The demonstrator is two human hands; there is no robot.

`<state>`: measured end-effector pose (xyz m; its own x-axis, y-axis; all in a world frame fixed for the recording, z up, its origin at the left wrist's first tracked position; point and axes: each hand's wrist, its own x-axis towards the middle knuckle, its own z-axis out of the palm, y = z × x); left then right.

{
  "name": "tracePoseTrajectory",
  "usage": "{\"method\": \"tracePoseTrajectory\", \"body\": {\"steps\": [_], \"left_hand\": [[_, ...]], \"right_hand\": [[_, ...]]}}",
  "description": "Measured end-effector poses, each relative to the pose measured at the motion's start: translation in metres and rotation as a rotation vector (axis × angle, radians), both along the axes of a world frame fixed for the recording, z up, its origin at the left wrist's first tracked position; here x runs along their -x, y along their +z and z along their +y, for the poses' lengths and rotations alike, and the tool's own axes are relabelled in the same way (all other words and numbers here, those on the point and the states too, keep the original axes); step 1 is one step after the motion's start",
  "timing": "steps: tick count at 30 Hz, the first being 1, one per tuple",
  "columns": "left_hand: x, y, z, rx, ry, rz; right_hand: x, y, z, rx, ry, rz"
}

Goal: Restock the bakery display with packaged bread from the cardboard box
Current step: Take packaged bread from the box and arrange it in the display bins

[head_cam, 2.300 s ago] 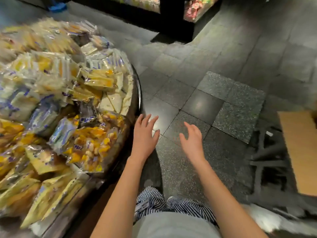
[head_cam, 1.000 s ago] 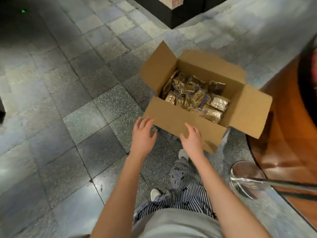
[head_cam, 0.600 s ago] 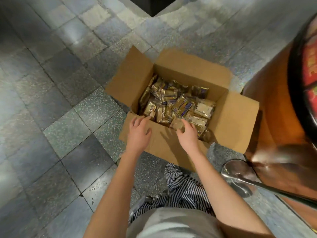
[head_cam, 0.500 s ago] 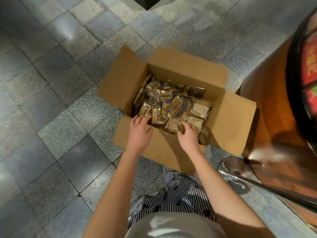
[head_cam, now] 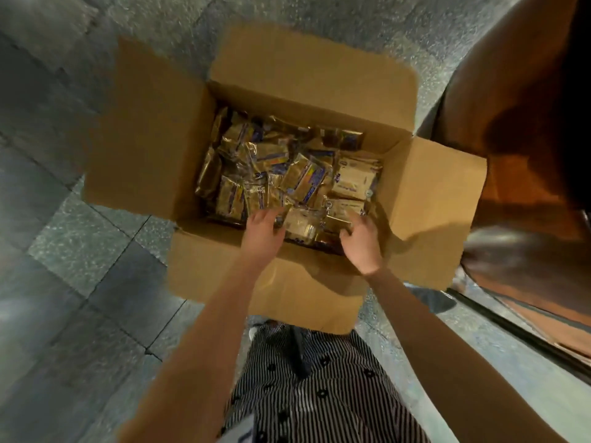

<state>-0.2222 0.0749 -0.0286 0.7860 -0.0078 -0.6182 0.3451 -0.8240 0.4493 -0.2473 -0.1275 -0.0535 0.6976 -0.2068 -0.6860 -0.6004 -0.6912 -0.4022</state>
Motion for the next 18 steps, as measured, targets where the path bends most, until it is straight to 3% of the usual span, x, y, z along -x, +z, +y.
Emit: {"method": "tracePoseTrajectory", "body": {"steps": [9,18], "left_hand": [[-0.065,-0.104,-0.018,-0.023,-0.063,0.062],[-0.090,-0.171,-0.016,0.002,-0.086,0.057]], "right_hand": [[-0.080,-0.088,-0.021,0.080,0.086,-0.009],[-0.099,-0.146,-0.044,0.255,0.261,0.036]]}}
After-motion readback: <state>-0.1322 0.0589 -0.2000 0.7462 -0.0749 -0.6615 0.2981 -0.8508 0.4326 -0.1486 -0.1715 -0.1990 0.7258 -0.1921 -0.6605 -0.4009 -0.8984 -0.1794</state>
